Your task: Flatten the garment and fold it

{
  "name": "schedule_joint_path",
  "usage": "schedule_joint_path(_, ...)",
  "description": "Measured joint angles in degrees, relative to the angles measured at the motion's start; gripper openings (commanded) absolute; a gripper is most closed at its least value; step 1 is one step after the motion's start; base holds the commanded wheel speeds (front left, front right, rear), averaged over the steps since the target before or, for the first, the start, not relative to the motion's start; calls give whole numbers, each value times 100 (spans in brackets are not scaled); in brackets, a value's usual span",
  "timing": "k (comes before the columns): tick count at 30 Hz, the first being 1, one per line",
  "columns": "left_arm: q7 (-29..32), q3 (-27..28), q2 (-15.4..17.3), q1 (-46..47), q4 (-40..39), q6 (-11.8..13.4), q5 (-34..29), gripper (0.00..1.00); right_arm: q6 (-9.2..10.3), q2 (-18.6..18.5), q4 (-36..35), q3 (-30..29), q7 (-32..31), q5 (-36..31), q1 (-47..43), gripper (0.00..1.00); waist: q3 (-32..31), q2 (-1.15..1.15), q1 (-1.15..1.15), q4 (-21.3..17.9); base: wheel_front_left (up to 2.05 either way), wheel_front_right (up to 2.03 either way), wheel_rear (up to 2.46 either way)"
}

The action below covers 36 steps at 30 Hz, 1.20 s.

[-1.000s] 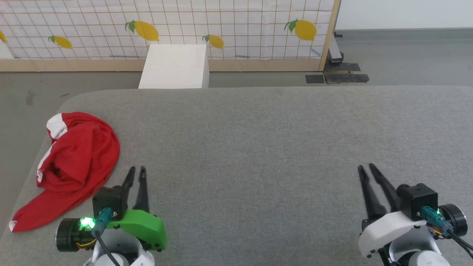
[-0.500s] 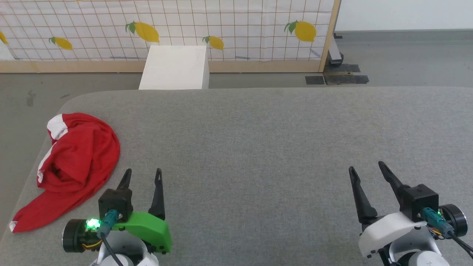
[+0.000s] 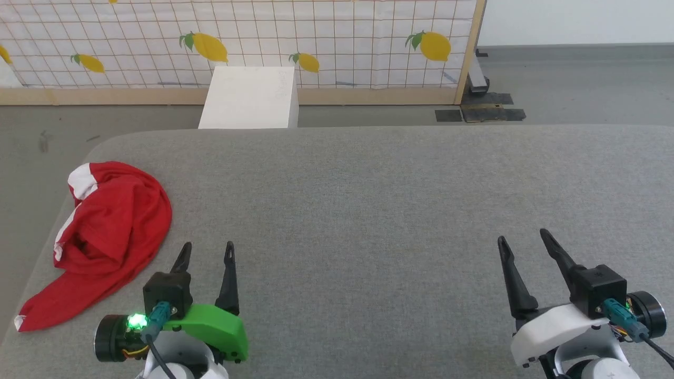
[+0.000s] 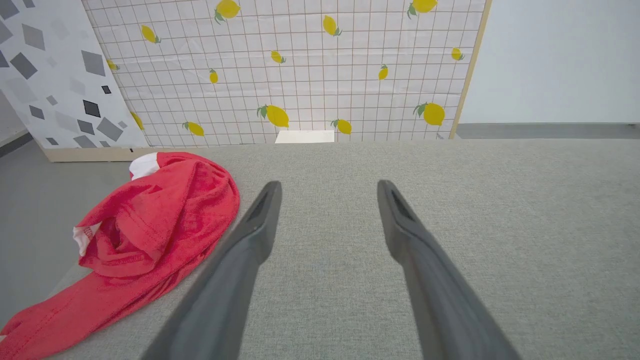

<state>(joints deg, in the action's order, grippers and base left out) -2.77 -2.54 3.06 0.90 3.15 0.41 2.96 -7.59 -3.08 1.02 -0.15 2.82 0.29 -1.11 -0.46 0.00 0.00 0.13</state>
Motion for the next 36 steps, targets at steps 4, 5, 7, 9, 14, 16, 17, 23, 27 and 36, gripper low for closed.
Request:
schedule_joint_path(4, -60, -1, 1, 2, 30, 18, 18, 100, 0, 0, 5, -1, 42, 0, 0, 100, -3, 0, 0, 3, 0, 0, 0)
schedule_joint_path(5, -67, -1, 1, 2, 37, 22, 21, 100, 0, 0, 8, -2, 65, 0, 0, 100, -5, 0, 0, 4, 0, 0, 0)
schedule_joint_path(7, -105, -1, 3, 3, 52, 23, 42, 100, 0, 0, 12, -3, 76, 0, 0, 100, -7, 0, 0, 6, 0, 0, 0)
schedule_joint_path(9, -113, -1, 7, 3, 66, 24, 49, 100, 0, 0, 16, -3, 102, 0, 0, 100, -10, 0, 0, 9, 0, 0, 0)
schedule_joint_path(14, -183, 0, 13, 3, 101, 74, 136, 100, 0, 0, 20, -2, 175, 0, -1, 100, -22, 0, 0, 18, 0, 0, 0)
schedule_joint_path(16, -197, 0, 14, 3, 115, 76, 175, 100, 0, 0, 21, -2, 188, -1, -1, 100, -27, 0, 0, 21, 0, 0, 0)
schedule_joint_path(17, -221, 0, 15, 3, 127, 78, 176, 100, 0, 0, 22, -2, 203, -1, -2, 100, -30, 0, 0, 23, 0, 0, 0)
schedule_joint_path(23, -289, -1, 22, 3, 186, 123, 214, 100, 0, 0, 37, 2, 277, -22, -3, 100, -40, 0, 0, 28, 0, 0, 0)
schedule_joint_path(27, -341, -9, 29, 3, 214, 125, 216, 100, 0, 0, 46, 2, 319, -26, -3, 100, -46, 0, 0, 30, 0, 0, 0)
schedule_joint_path(36, -444, -34, 47, 4, 296, 141, 266, 100, 0, 1, 82, 4, 427, -26, -3, 100, -57, 0, 0, 33, 0, 0, 0)
